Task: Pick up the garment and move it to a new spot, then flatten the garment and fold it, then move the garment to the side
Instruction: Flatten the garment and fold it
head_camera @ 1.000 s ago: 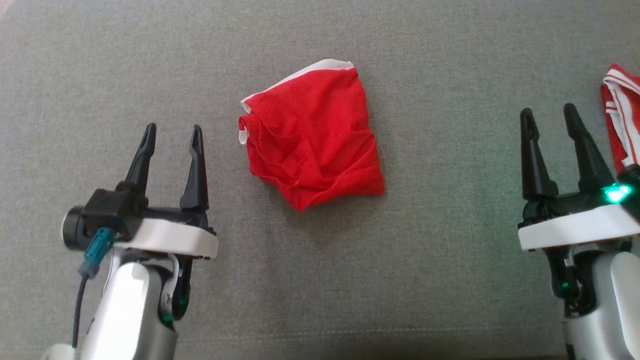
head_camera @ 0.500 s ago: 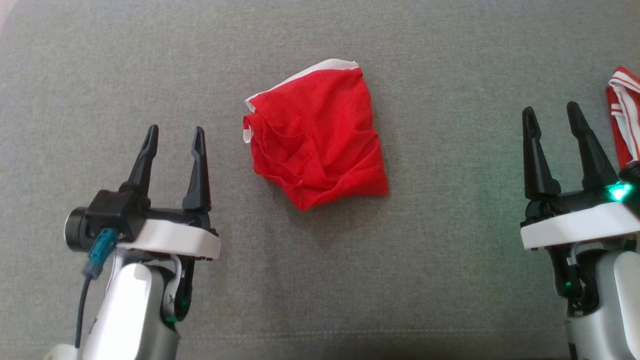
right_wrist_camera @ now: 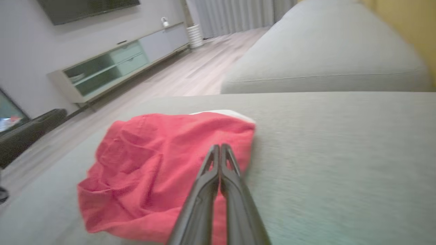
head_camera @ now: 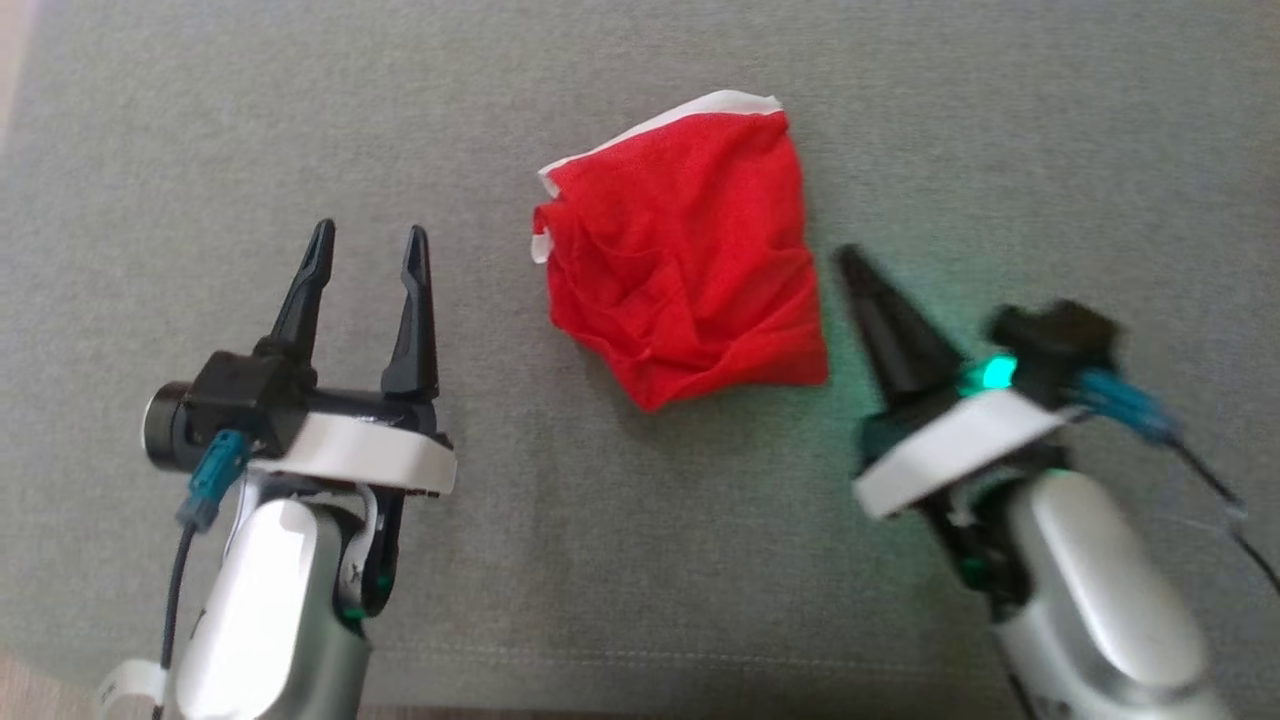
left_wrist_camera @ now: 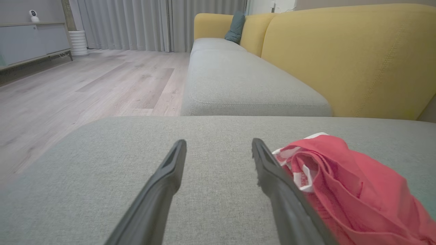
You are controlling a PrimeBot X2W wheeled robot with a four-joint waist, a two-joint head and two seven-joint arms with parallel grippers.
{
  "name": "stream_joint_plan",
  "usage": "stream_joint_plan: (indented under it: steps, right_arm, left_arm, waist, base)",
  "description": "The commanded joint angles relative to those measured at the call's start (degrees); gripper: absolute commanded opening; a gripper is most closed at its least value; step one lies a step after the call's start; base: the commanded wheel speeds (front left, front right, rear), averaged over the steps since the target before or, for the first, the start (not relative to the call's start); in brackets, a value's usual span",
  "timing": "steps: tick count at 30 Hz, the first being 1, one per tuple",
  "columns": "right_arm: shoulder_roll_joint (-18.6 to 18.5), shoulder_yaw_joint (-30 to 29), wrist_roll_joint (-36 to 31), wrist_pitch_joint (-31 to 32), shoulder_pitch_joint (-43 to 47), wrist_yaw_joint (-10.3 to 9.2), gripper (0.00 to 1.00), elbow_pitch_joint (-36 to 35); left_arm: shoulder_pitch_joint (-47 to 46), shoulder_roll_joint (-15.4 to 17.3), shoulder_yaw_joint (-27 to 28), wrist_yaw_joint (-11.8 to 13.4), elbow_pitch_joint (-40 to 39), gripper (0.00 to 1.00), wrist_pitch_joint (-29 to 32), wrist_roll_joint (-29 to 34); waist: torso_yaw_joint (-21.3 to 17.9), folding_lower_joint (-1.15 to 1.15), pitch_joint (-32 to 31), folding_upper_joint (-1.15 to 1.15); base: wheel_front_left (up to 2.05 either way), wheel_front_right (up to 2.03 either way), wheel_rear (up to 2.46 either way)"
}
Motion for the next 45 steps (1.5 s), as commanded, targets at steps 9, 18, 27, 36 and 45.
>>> stream_joint_plan:
  steps: [9, 18, 27, 36, 45]
  right_arm:
    - [2.17, 13.19, 5.45, -1.81, -9.9, -0.28, 0.0, 13.87]
    - [2.69, 18.75, 9.63, -4.51, -13.81, -0.28, 0.0, 21.65]
    - [2.0, 26.63, 12.33, -5.56, -16.74, -0.28, 0.0, 21.92]
    - [0.58, 34.84, 14.2, -5.33, -19.48, -0.28, 0.0, 23.3]
    - [-1.12, 34.17, 15.3, -9.76, -18.15, -0.28, 0.0, 18.92]
  left_arm:
    - [-2.85, -0.36, 0.62, -0.06, -1.09, 1.0, -0.33, -0.42]
    - [-2.66, -0.81, 1.04, -0.14, -1.43, 1.0, -0.34, -0.22]
    - [-2.63, -1.01, 1.48, -0.28, -1.73, 1.0, -0.34, 0.26]
    - [-2.59, -1.25, 1.78, -0.55, -1.62, 1.0, -0.34, 0.47]
    - [-1.32, -1.26, 2.74, -0.48, -1.37, 1.0, -0.35, 0.73]
  waist:
    - [3.42, 0.0, 1.15, 0.0]
    - [3.96, 0.0, 1.15, 0.0]
    - [3.48, 0.0, 1.21, 0.0]
    - [3.36, 0.0, 1.01, 0.0]
    - [1.83, 0.0, -1.0, 0.0]
  base:
    - [0.0, 0.0, 0.0]
    - [0.0, 0.0, 0.0]
    - [0.0, 0.0, 0.0]
    - [0.0, 0.0, 0.0]
    - [0.0, 0.0, 0.0]
